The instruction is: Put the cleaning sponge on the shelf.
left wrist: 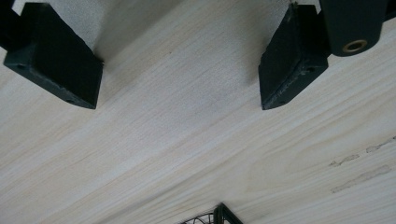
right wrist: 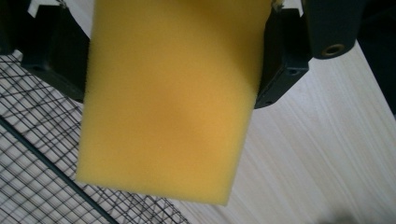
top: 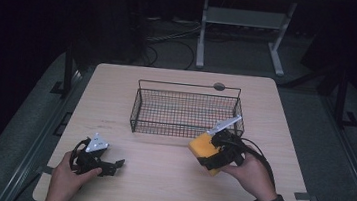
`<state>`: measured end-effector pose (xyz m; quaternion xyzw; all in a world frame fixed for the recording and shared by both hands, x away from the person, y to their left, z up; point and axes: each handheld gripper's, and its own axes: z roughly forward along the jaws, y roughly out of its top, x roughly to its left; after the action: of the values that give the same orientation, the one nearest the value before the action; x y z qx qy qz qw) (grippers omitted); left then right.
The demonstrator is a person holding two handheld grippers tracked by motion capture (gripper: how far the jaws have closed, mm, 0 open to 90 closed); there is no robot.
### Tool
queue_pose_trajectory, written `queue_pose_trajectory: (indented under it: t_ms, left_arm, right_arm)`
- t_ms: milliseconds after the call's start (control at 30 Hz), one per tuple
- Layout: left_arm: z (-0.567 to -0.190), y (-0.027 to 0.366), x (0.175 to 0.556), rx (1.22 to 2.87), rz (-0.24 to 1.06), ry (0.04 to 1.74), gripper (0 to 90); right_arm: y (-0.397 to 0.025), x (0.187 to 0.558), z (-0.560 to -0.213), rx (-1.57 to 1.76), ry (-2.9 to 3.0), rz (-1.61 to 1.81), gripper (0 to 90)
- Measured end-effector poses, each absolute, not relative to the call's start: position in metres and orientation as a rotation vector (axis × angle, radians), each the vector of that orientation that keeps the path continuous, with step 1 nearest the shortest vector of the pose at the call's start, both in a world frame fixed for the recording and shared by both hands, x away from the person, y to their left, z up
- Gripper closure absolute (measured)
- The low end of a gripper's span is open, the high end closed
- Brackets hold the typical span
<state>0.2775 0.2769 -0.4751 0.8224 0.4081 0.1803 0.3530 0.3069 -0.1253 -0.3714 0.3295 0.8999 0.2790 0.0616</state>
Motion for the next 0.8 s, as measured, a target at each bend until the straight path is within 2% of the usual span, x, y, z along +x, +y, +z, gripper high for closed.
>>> queue_pose_trajectory:
  t_ms: [800]
  left_arm:
    - [-0.475, 0.277, 0.277, 2.126, 0.465, 1.056, 12.9]
  right_arm:
    - [-0.144, 0.338, -0.354, 1.058, 2.663, 0.83, 20.1]
